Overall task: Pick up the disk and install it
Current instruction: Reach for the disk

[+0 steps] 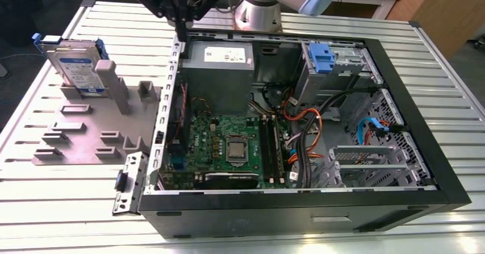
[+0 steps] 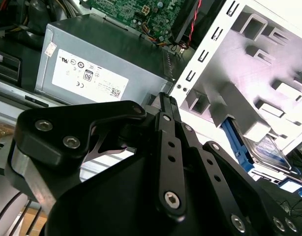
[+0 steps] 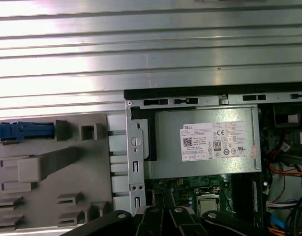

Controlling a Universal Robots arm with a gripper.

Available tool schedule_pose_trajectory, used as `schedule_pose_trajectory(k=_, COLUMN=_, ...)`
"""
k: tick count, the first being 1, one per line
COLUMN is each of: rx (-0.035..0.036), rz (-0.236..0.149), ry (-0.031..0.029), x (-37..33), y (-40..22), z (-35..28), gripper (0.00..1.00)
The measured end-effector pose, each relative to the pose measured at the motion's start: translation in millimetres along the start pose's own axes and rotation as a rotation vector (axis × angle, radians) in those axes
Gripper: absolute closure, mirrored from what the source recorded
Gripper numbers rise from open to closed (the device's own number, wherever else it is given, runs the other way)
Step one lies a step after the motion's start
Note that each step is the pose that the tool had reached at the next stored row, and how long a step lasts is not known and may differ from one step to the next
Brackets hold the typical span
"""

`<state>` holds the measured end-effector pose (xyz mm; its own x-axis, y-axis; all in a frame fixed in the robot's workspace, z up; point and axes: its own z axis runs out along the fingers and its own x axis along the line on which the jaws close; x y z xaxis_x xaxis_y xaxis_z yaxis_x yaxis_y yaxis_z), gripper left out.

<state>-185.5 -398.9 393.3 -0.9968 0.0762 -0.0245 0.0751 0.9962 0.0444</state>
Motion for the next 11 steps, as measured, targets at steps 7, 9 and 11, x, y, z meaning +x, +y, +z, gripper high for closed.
schedule_pose_trajectory(k=7, rx=0.0, rz=0.0, ry=0.0001, x=2.0, y=-0.1, z=-0.1, gripper=0.89)
schedule_pose_trajectory(k=9, rx=0.0, rz=0.0, ry=0.0001, x=2.0, y=-0.2, z=-0.1, gripper=0.89)
schedule_pose_trajectory(k=11, rx=0.0, rz=0.0, ry=0.0, x=2.1, y=-0.2, z=-0.1, gripper=0.89)
